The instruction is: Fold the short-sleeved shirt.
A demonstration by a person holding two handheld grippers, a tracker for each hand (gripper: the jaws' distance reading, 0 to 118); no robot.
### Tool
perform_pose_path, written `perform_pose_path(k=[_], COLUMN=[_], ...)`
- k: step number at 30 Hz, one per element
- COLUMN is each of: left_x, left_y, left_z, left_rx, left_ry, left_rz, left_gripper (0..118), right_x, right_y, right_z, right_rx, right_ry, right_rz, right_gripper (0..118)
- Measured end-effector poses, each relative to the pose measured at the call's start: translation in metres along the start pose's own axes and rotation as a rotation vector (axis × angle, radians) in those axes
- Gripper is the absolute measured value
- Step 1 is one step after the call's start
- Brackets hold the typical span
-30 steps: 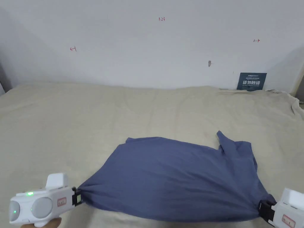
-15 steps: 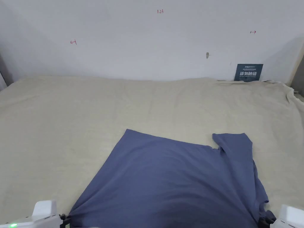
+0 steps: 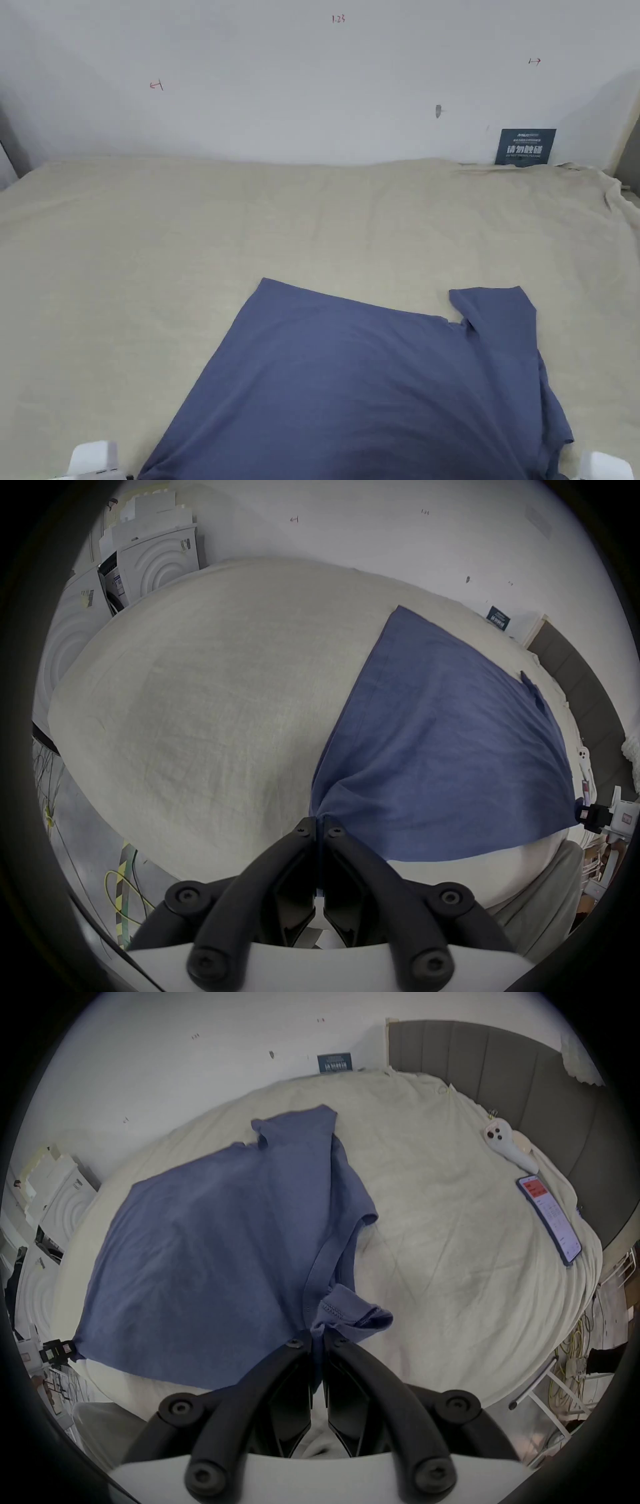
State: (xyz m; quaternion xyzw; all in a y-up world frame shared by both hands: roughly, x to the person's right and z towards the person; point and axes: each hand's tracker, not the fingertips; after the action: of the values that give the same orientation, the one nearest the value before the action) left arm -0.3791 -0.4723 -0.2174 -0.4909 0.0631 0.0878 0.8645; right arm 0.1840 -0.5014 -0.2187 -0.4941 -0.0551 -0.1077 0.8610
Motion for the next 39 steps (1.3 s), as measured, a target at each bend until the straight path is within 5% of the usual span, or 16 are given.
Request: perform_pose_path(k=[7,10,12,14,16,26,31,33,34,35,37,39], left_x=[0.006,0.009,0.015,0.02,0.028,0.082,0.116,0.127,0.132,0.137,0.143,0.146], left_y=[0.001,0.005,0.009,0.013,0.02,0.081,0.107,0.113,0.116,0.118,0.125,0.132], left_z=[-0.011,-0.004,0.002,0.009,0.021,0.095,0.112,0.112,0.111,0.108,0.102,0.095], left_rx=[-0.06,-0.058,-0.054,-0.036,0.028,0.353,0.496,0.528,0.555,0.566,0.566,0.56], left_ry=[0.033,0.03,0.026,0.025,0.002,-0.112,-0.099,-0.107,-0.115,-0.121,-0.129,-0.17], left_rz=[0.003,0.002,-0.006,-0.014,-0.027,-0.112,-0.152,-0.186,-0.202,-0.21,-0.201,-0.19], left_gripper=[3,40,90,114,114,115,110,82,59,25,7,0], right_x=[0.004,0.006,0.006,0.007,0.007,-0.009,-0.023,-0.026,-0.027,-0.03,-0.033,-0.033], right_y=[0.004,0.008,0.012,0.018,0.026,0.082,0.099,0.102,0.103,0.107,0.109,0.113], right_z=[-0.011,0.001,0.015,0.027,0.042,0.141,0.165,0.167,0.168,0.166,0.165,0.161], right_rx=[-0.059,-0.031,0.002,0.046,0.095,0.436,0.565,0.596,0.607,0.614,0.648,0.662], right_ry=[-0.013,0.003,0.006,0.016,0.036,0.133,0.088,0.083,0.085,0.081,0.062,0.059], right_rz=[-0.005,-0.02,-0.037,-0.051,-0.06,-0.015,0.084,0.096,0.108,0.112,0.13,0.131], right_gripper=[4,8,35,78,95,95,94,82,68,42,3,0])
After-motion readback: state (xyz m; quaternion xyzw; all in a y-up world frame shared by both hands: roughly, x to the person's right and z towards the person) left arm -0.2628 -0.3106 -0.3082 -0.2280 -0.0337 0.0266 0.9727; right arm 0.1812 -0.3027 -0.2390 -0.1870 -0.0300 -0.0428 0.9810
